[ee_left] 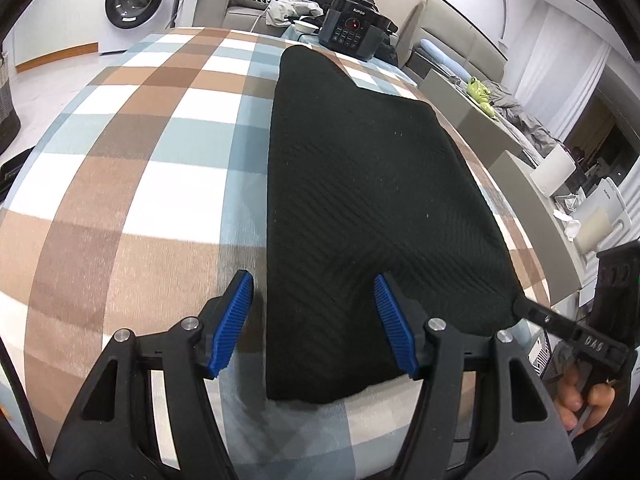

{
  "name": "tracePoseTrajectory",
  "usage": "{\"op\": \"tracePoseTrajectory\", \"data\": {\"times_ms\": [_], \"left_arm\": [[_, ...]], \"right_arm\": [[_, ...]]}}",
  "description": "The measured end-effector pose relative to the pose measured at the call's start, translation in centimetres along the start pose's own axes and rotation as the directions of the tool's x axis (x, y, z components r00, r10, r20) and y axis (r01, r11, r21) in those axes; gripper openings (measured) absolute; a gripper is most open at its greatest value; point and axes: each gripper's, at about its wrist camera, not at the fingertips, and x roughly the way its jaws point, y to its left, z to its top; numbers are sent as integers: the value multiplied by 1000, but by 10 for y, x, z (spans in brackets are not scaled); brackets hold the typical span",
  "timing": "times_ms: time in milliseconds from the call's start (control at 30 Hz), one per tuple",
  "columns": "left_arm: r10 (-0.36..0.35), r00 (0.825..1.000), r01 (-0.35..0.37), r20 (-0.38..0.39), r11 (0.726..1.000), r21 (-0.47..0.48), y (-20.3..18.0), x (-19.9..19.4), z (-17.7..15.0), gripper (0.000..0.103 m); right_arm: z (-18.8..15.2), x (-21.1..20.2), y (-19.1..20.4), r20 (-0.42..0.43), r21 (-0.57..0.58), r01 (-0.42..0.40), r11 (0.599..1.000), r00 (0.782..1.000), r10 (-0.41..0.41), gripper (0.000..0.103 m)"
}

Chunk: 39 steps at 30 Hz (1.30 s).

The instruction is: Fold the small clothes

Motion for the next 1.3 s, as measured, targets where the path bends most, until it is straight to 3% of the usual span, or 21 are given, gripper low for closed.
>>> {"op": "tracePoseTrajectory", "data": {"times_ms": [133,467,567,667,733,900,967,1067,1167,1300], "left_arm": [[-15,1000,15,5,1000,-4,0,5,11,60],[15,1000,-15,-10,998,-55,5,26,35,60],[38,999,-40,-19,998,-58,5,32,40,60],[35,999,-36,-18,997,-64,5,35,44,60],[36,999,-37,-24,997,-64,6,38,47,60],[26,999,-28,-33,997,-70,10,46,53,60],[22,999,-24,-32,997,-70,11,47,54,60],[26,999,-28,-30,997,-66,11,48,54,60],[22,999,-24,-31,997,-67,12,44,50,60],[30,999,-31,-38,999,-30,7,40,42,60]], "right_arm": [[23,13,0,20,11,16,1000,1000,-16,27],[99,72,2,-8,17,98,995,995,-98,27],[112,82,3,14,-11,139,990,990,-139,7],[115,80,5,29,-29,153,988,988,-152,7],[115,95,-3,-38,-23,181,983,983,-182,7],[121,84,-9,-24,23,106,994,994,-105,15],[121,88,-8,-28,-18,162,987,986,-162,15],[115,83,-11,-45,13,137,990,990,-137,16],[100,64,-5,-36,2,97,995,995,-96,29],[65,49,5,-55,-12,61,998,997,-62,30]]}}
